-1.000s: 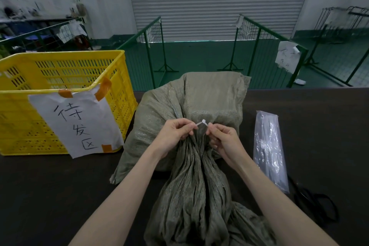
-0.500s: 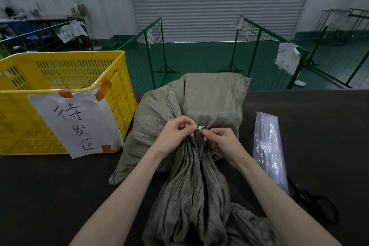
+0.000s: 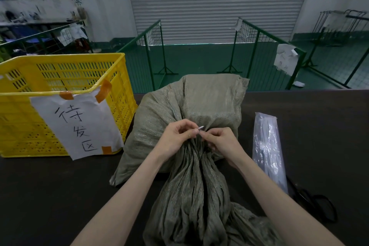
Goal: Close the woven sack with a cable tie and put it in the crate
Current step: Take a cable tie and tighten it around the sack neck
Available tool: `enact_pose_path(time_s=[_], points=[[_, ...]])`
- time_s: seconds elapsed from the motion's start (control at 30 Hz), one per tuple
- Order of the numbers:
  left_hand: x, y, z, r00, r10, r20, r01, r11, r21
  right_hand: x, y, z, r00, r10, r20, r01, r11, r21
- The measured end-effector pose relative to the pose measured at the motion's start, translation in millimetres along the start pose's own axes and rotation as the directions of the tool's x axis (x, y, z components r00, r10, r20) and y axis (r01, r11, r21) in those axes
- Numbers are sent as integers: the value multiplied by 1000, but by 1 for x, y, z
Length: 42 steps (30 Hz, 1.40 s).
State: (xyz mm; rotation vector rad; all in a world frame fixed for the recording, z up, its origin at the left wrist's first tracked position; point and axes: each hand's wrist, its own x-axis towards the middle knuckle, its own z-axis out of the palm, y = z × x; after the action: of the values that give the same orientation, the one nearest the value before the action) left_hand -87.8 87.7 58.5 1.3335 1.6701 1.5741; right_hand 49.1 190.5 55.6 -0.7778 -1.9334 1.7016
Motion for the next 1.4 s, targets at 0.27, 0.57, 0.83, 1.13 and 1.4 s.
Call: enact_pose_path(time_s=[0.27, 0.57, 0.83, 1.13, 1.4], points=[[-3, 5, -1, 999, 2, -37, 2, 994, 113, -6, -5, -9, 972, -176, -154, 174, 984, -31], [-2, 11, 7, 997, 60, 47, -71, 954, 290, -5, -11, -12, 992, -116, -55, 100, 967, -234], [-3, 6, 7, 998, 52, 30, -58, 959, 278, -5, -14, -16, 982, -122, -147, 89, 974, -208], [-11, -13, -3, 999, 21, -28, -12, 961, 275, -7, -17, -33, 981, -74, -179, 79, 997, 23], [-19, -22, -1, 1000, 3, -27, 5, 959, 284, -7, -10, -58, 980, -15, -199, 57, 976, 209]])
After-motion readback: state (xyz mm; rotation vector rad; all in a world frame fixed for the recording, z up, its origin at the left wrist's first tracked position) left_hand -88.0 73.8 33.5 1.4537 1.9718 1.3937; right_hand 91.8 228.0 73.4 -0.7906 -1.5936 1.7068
